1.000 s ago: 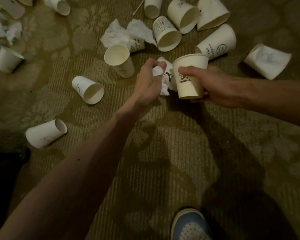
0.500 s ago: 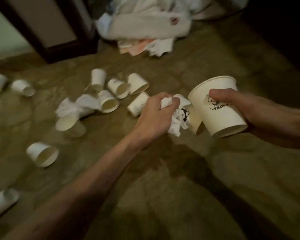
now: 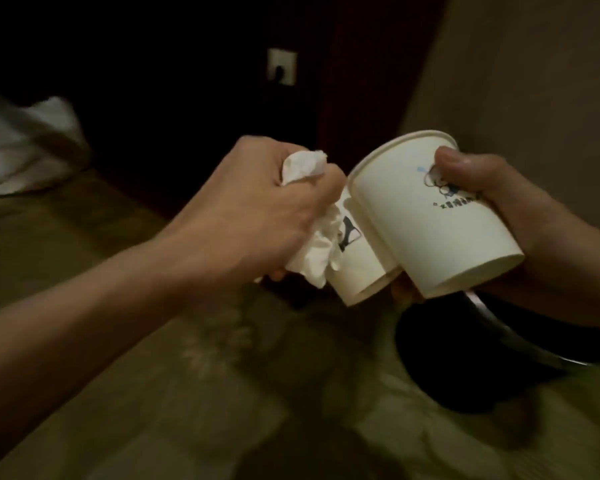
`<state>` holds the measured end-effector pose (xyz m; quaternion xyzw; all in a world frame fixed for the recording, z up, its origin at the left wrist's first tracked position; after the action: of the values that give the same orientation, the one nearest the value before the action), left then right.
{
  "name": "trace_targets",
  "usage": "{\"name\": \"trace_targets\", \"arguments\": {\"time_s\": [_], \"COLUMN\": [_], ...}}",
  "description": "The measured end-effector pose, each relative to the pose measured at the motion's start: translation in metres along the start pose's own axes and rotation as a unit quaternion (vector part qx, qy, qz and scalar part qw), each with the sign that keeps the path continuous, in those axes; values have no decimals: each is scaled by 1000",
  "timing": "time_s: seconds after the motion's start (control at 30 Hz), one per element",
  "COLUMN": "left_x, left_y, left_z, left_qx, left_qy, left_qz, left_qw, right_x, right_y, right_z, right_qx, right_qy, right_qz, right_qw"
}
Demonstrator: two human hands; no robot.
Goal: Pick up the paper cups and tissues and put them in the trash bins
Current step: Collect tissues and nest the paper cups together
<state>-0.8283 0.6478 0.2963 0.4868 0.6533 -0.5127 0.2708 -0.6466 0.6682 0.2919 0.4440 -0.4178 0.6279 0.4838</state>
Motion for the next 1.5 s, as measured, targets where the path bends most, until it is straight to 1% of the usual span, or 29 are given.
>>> {"name": "trace_targets", "arguments": {"time_s": [0.03,0.07,0.1,0.13,0.17,0.2,0.23,0.27,0.33,0.4,0.47,0.53,0.57,0.63,0.73,0.83,0.97,1.03,1.07,1.1,1.13,1.17,1.23,1.3,1.4,1.43,1.5], "left_x": [-12,-24,-37,-49,-59,-66,-70,-71,-61,-38,-10,19,32,56,83,89,83,75,67,57,48,39,23,14,13,13,13], "left_y": [22,44,65,88,110,133,157,181,233,281,319,345,353,365,374,377,375,362,351,336,319,298,251,198,113,84,31], "left_z": [-16,-31,-46,-59,-72,-83,-94,-103,-114,-118,-116,-115,-115,-115,-109,-106,-99,-101,-103,-105,-105,-104,-95,-76,-38,-21,20], "left_qx": [13,21,27,36,46,56,68,85,139,207,268,306,314,321,337,354,428,420,403,380,356,334,296,265,256,259,266], "left_qy": [14,32,53,74,91,103,111,113,101,74,32,-22,-45,-81,-100,-48,-18,7,27,51,73,93,124,144,124,118,101], "left_qz": [0,1,-1,-3,-4,-7,-12,-24,-57,-84,-93,-82,-79,-80,-89,-134,-167,-208,-220,-228,-238,-252,-286,-335,-394,-404,-403], "left_qw": [1000,999,998,997,995,993,991,990,984,972,958,948,945,940,932,924,888,883,888,895,900,904,903,893,874,869,870], "right_x": [-4,-11,-7,-5,-8,-16,-25,-37,-64,-89,-112,-134,-141,-152,-167,-176,-184,-176,-167,-156,-143,-132,-120,-116,-108,-106,-103], "right_y": [-27,-45,-62,-85,-107,-125,-145,-170,-214,-241,-254,-257,-259,-262,-261,-260,-255,-252,-249,-242,-230,-215,-174,-121,-32,-2,61], "right_z": [5,11,16,20,25,33,39,39,34,29,21,10,5,-3,-13,-18,-20,-16,-14,-10,-7,-2,6,9,10,9,6], "right_qx": [-22,-10,18,8,-26,-25,-55,-107,-209,-261,-256,-231,-228,-227,-223,-209,-164,-176,-198,-222,-240,-244,-204,-142,-37,0,77], "right_qy": [26,46,24,-5,-1,-4,-2,10,44,76,102,126,130,137,141,116,145,144,120,77,18,-37,-100,-142,-203,-217,-240], "right_qz": [-29,-51,-27,11,7,2,1,6,39,130,218,266,299,381,470,510,553,577,590,593,574,532,435,376,306,288,274], "right_qw": [999,998,999,1000,1000,1000,998,994,976,953,936,927,917,885,843,826,804,784,774,770,783,810,871,905,929,933,928]}}
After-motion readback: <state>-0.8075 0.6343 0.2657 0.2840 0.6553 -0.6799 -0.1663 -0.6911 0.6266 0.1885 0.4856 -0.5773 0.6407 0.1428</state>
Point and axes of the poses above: each hand's wrist, its own z-axis away from the middle knuckle, its own y-axis out of the palm, x = y × z, the point moved 8 cm from there along -z, towards the middle knuckle, and after that the axes turned 3 degrees about y, right-handed, at the moved point
